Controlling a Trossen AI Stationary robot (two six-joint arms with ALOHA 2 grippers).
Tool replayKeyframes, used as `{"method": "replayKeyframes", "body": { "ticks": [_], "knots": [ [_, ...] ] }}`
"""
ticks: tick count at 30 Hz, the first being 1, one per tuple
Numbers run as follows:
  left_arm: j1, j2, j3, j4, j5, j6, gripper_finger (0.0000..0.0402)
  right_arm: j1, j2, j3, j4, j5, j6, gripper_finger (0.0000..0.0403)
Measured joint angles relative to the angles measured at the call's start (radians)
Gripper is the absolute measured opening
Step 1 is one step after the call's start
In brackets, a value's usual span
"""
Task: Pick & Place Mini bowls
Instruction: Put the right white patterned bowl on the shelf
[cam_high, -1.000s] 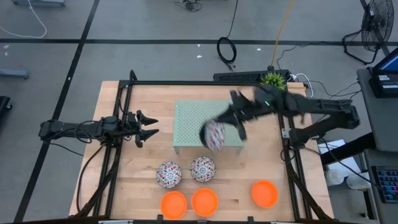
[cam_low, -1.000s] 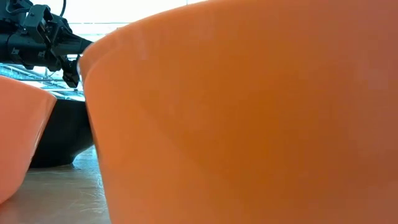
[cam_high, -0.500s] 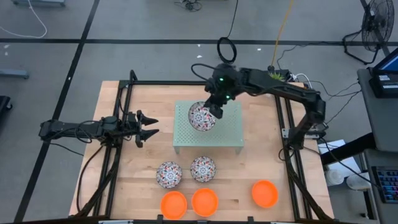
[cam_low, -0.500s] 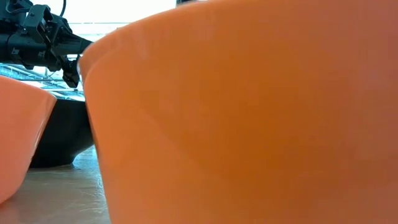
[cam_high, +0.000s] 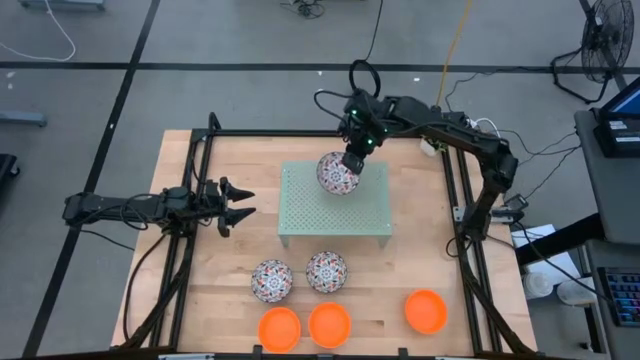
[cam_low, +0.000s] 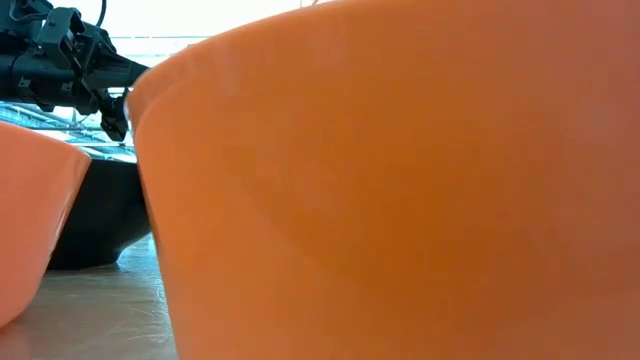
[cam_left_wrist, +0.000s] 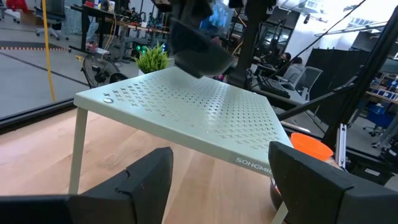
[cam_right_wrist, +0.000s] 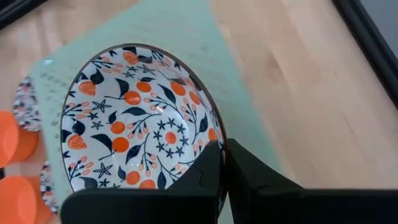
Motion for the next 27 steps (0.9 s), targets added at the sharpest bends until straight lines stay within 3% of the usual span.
{"method": "replayKeyframes", "body": {
  "ticks": [10, 21, 27],
  "knots": [
    [0.000, 0.000, 0.000, 0.000, 0.000, 0.000, 0.0269, -0.008, -0.002, -0.006, -0.008, 0.005, -0.005, 0.0003],
    [0.000, 0.000, 0.000, 0.000, 0.000, 0.000, 0.0269, -0.009, -0.005, -0.113, 0.088, 0.017, 0.003, 0.0005],
    [0.000, 0.000, 0.000, 0.000, 0.000, 0.000, 0.0269, -0.008, -0.001, -0.123, 0.090, 0.025, 0.001, 0.0038]
  ]
}}
